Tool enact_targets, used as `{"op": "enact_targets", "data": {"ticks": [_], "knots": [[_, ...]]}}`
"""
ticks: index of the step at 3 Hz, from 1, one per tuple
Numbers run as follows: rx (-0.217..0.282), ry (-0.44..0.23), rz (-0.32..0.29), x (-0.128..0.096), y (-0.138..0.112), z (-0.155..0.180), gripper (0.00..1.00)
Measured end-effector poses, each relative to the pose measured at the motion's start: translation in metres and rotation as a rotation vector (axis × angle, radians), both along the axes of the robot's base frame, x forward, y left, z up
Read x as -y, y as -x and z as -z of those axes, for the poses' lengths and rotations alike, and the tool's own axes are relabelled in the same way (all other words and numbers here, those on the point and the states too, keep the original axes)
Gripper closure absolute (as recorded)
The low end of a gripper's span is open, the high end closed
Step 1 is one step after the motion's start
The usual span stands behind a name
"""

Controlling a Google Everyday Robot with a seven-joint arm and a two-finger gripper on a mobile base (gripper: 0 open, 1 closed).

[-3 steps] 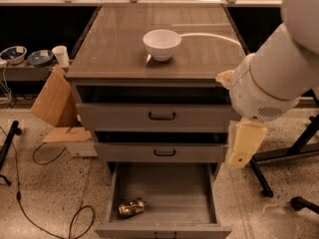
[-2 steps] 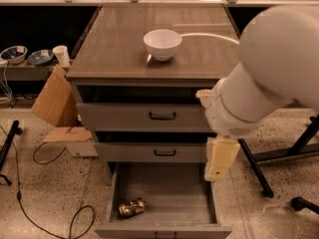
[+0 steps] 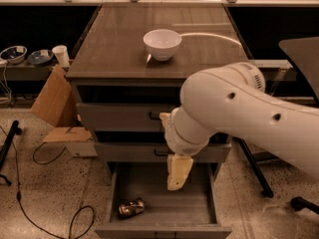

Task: Pick orange can from bottom drawer and place on counter

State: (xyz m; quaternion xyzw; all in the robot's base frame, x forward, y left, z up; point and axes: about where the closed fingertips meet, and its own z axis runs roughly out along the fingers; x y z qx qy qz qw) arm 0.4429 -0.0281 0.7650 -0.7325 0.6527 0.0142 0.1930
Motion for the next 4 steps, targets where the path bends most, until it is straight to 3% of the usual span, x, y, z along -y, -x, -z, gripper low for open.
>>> {"op": "enact_targets", "data": {"ticks": [1,2,3,4], "knots": [[0.001,-0.005,-0.094,-0.034,-0.003,0.042,0.00],[0.010,0.057,-0.215,-0.058,-0.002,0.081,0.00],[0.027,0.251,-0.448,-0.080,-0.010,0.108,0.00],[-0.015,0.418,-0.616,-0.093,-0.011,0.115,0.00]]}}
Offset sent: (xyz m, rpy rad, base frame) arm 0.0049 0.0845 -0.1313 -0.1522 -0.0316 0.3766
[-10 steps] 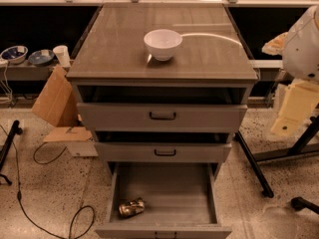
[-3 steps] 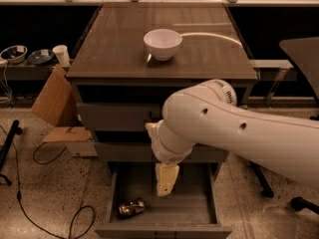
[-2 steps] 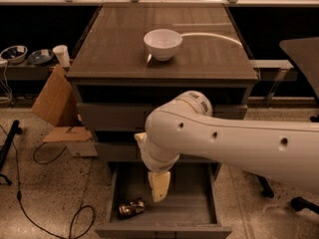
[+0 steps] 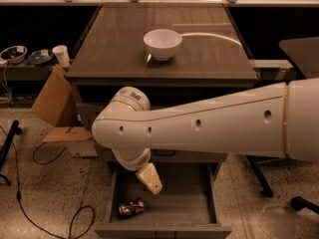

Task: Pick orange can from bottom drawer and place on counter

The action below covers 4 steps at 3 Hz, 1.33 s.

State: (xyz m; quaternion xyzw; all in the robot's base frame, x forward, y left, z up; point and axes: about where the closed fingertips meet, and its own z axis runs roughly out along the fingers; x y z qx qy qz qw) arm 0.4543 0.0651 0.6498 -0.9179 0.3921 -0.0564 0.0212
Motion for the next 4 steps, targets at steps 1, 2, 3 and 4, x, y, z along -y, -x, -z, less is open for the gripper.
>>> {"op": "enact_targets", "data": {"ticks": [1,2,3,4], "knots": [[0.000,0.000,0.000,0.000,0.000,0.000,0.00],[-0.007,0.005,-0.009,-0.003,0.003,0.002,0.00],[-0.008,-0.010,-0.072,-0.020,-0.012,0.022,0.00],[-0.013,-0.027,-0.178,-0.051,-0.045,0.058,0.00]]}}
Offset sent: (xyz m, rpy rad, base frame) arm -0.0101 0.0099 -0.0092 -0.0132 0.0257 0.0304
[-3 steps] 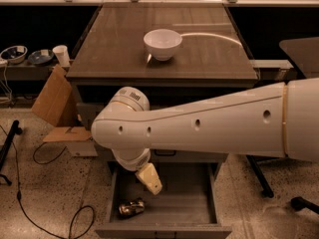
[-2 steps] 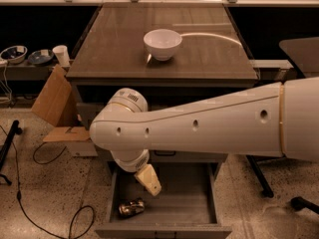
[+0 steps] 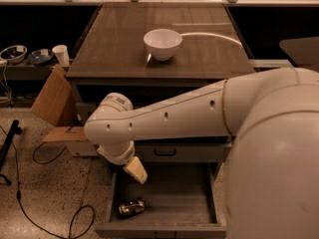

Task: Pick orange can from bottom drawer and place on counter

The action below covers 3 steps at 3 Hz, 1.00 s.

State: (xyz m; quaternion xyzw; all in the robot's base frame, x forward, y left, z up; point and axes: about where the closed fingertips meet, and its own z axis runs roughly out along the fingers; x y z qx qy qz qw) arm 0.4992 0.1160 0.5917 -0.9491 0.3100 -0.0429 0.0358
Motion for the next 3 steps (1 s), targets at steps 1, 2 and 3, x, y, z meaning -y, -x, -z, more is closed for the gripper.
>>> {"op": "enact_targets", "data": {"ticks": [1,2,3], "knots": [[-0.014,-0.025,-0.087,-0.023,-0.025,0.045,0.00],[-0.049,-0.055,-0.137,-0.035,-0.037,0.095,0.00],[-0.096,-0.093,-0.146,-0.037,-0.043,0.146,0.00]]}}
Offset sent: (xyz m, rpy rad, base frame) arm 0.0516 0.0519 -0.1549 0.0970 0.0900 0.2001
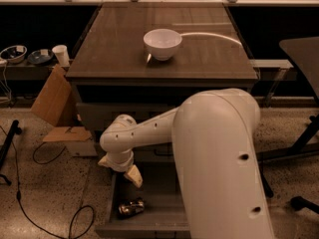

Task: Pick orange can from bottom drawer and place on counter

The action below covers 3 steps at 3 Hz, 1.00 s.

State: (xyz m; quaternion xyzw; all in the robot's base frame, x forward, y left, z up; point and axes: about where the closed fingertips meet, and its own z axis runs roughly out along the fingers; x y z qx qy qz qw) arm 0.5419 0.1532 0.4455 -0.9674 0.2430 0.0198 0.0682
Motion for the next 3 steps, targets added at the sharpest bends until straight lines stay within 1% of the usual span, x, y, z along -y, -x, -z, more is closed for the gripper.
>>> {"op": "enact_targets", "data": {"ticks": [1,2,3], "knots": [[-0.047,-0.027,-0.014,-0.009,-0.005,0.048,0.00],[-0.082,-0.048,-0.019,-0.016,-0.007,0.081,0.00],[-0.114,-0.075,-0.011,-0.023,0.006,0.116,0.00]]}}
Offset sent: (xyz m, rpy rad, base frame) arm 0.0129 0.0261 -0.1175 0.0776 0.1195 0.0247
